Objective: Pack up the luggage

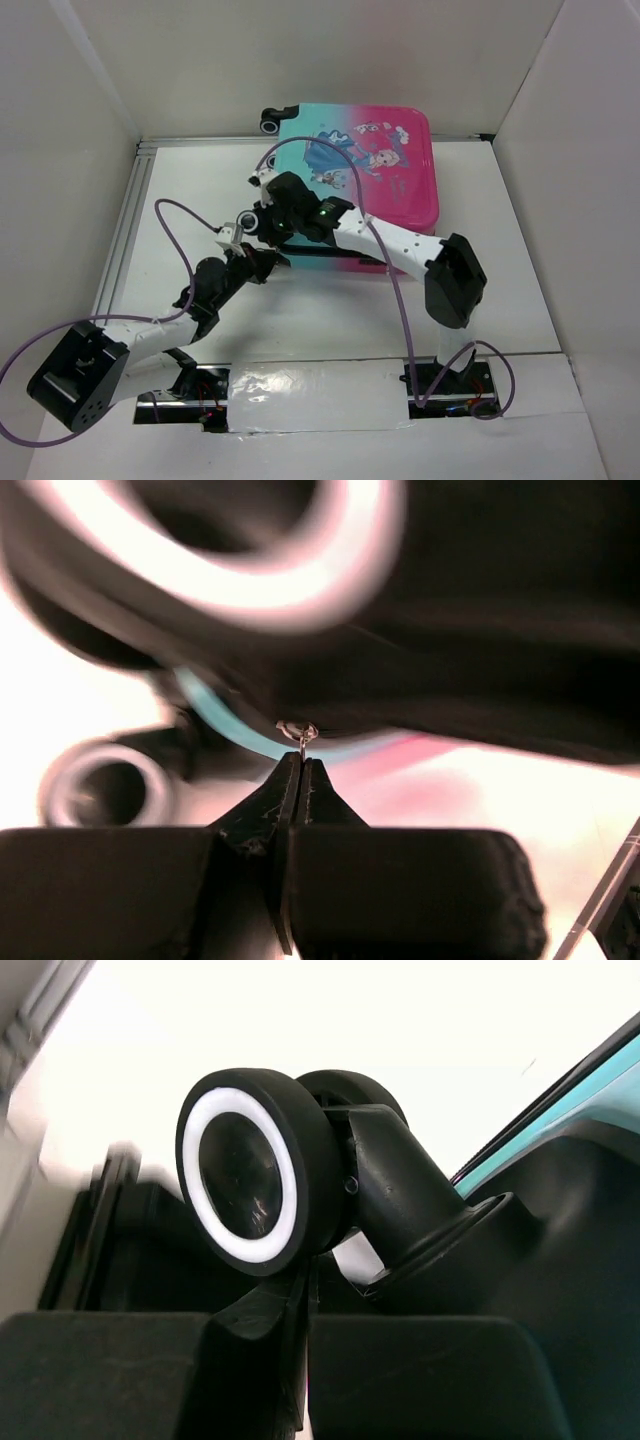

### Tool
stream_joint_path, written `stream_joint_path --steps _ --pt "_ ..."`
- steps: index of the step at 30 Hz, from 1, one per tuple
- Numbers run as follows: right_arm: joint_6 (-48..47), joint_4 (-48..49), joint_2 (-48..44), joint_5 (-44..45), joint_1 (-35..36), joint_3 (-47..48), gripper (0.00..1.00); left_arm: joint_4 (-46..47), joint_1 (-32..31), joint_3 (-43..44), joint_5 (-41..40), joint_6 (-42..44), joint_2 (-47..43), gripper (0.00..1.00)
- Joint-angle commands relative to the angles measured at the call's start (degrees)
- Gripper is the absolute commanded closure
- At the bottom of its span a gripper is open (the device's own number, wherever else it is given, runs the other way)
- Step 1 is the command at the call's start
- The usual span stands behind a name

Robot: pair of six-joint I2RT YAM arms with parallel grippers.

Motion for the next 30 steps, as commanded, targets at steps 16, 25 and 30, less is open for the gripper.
stream_joint_path --steps 16,25,30 --pt "-2.7 1.7 36.7 12.3 -11.1 44.0 1.0 3.2 -4.7 3.9 1.7 7.0 2.1 1.0" --pt "-1.9 5.7 41.1 5.7 -14.9 50.1 1.0 7.0 0.8 10.5 17.2 10.6 11.1 1.0" --pt "0.5 5.0 38.3 1.6 -18.0 50.1 1.0 14.4 -5.0 12.4 20.1 9.1 16.9 1.0"
